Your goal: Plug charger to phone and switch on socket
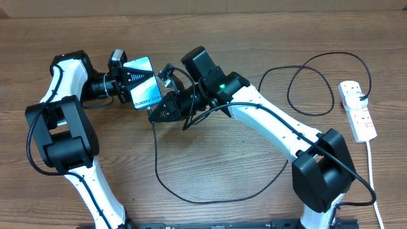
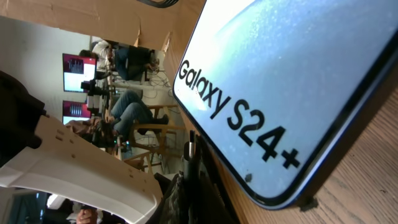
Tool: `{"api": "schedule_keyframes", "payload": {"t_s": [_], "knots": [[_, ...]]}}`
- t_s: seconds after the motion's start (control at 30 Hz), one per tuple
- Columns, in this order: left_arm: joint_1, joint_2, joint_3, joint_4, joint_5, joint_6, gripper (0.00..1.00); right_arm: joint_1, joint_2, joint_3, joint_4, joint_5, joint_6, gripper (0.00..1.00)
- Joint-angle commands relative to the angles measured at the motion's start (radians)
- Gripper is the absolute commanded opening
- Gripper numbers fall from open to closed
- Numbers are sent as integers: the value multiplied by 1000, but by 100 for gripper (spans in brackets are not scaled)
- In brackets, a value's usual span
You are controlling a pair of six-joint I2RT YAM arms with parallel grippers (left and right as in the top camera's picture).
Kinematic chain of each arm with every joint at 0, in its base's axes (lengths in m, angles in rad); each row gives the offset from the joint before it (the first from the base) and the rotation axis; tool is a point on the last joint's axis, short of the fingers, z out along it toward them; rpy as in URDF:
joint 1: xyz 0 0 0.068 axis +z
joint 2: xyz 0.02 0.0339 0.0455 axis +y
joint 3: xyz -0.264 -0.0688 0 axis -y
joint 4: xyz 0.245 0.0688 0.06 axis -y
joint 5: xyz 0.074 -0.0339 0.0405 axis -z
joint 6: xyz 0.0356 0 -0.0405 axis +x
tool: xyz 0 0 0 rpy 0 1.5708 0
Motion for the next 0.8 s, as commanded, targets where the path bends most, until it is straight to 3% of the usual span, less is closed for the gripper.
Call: {"api": "schedule_keyframes", "payload": {"t_s": [0.0,0.77], "knots": [[2,-51,13,-5,46,-7,4,5,3,-9,6,6,20,4],[2,-51,13,-3,45,25,4,5,4,-9,2,40,101,4]]}}
